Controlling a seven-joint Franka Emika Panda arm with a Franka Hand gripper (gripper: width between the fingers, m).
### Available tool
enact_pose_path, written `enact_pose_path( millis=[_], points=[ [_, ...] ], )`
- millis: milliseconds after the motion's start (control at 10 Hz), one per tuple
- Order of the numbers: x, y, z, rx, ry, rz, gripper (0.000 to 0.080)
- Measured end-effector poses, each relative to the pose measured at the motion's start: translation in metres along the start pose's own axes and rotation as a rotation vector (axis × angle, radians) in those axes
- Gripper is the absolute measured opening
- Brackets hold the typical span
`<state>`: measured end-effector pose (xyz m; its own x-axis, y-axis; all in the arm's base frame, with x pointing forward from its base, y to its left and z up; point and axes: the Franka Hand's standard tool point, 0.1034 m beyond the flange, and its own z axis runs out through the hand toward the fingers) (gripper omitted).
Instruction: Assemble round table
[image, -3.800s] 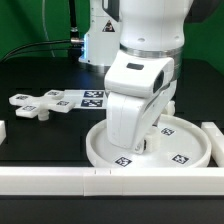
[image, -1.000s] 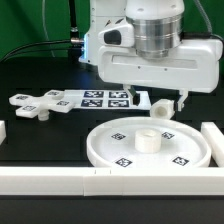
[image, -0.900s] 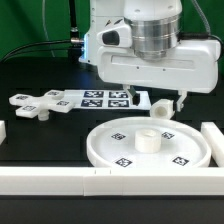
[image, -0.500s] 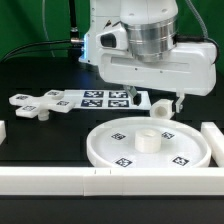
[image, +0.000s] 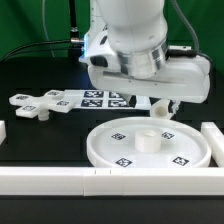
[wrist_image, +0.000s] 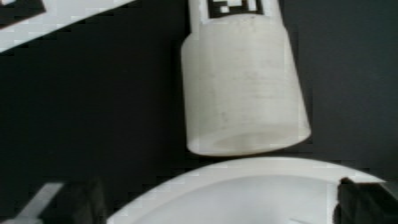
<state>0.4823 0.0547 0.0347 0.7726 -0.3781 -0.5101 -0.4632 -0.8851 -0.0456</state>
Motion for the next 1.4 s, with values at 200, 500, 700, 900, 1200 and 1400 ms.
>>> enact_pose_path(
  millis=[200,500,700,900,1200,1400],
  points=[
    [-0.003,-0.005,0.000,-0.006,-0.106,-0.008,0.0649],
    [-0.006,-0.007,0.008,-0.012,-0.328,-0.006,0.0649],
    [-0.006,-0.004,0.014,-0.025,-0.423,-0.004,0.0649],
    [-0.007,-0.005,0.023,-0.033,-0.455,-0.007,0.0649],
    [-0.009,-0.009,0.028,-0.041,-0.452,-0.013,0.0649],
    [-0.011,-0.009,0.034,-0.046,-0.448,-0.013,0.0649]
  ],
)
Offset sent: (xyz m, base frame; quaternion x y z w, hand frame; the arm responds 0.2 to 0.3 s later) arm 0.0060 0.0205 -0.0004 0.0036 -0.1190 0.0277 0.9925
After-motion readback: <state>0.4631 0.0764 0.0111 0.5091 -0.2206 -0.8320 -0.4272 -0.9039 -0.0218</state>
